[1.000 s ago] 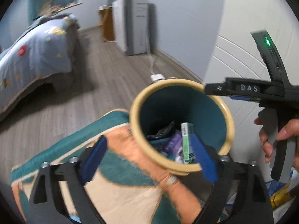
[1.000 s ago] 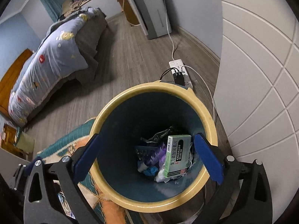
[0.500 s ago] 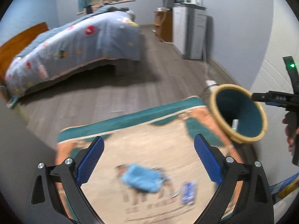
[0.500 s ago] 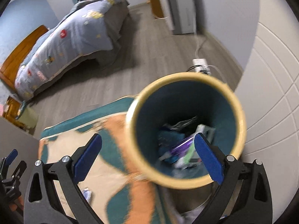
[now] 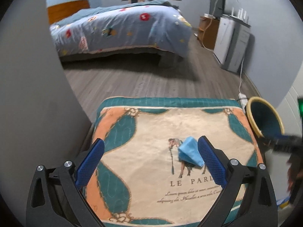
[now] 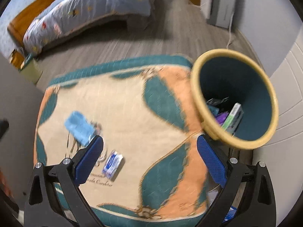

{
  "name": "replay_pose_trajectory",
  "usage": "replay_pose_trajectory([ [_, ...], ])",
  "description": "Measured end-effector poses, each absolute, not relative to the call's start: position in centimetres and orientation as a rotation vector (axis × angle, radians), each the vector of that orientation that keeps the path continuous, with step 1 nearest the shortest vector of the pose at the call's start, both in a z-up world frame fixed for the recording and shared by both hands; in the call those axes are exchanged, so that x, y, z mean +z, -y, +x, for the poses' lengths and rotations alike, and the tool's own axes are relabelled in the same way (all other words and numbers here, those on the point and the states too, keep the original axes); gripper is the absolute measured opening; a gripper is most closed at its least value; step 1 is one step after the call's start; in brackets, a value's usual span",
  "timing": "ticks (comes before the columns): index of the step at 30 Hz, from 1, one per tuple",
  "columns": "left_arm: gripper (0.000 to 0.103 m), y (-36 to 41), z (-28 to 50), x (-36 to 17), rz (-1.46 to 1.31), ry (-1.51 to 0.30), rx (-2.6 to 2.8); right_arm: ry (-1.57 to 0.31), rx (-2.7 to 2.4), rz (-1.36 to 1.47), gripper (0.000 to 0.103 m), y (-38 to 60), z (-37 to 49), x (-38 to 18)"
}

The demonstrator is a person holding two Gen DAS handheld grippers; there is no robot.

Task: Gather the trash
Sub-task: 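Move both open tools back over the cushion, then grasp the small blue-and-white blister strip with the right tool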

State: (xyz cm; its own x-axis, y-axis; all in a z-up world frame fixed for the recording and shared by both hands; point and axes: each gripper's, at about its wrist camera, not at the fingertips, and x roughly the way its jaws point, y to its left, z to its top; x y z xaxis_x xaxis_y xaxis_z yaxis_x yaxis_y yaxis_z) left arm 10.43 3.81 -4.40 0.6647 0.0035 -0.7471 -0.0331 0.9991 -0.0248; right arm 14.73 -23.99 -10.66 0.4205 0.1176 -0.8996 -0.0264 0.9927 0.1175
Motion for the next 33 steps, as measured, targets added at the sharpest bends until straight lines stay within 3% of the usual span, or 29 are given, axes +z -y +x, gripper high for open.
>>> replay_pose_trajectory([
  [15, 0.098, -4.0, 11.7, -5.8, 0.028, -0.882, -0.009, -1.323, 0.204, -0.107, 0.096, 16.6, 11.5, -18.7],
  [20, 0.098, -3.5, 11.9, -6.3, 0.026, -0.902, -0.027, -1.330, 0.220, -0.099, 0.076, 16.1, 12.1, -19.6],
  [23, 0.098, -2.9, 12.0, -6.7, 0.054, -0.908, -0.033, -1.326, 0.206, -0.142, 0.058, 16.3, 12.2, -19.9],
  [25, 0.098, -2.4, 12.1, -7.1, 0.075, -0.916, -0.039, -1.319, 0.207, -0.128, 0.039, 16.7, 12.5, -19.8],
  [27, 0.098, -1.9, 12.2, -7.6, 0.094, -0.926, -0.044, -1.324, 0.209, -0.100, 0.029, 17.6, 13.0, -19.6],
  [33, 0.098, -0.6, 12.3, -9.4, 0.123, -0.977, -0.056, -1.316, 0.170, -0.085, 0.026, 20.2, 14.6, -19.4],
])
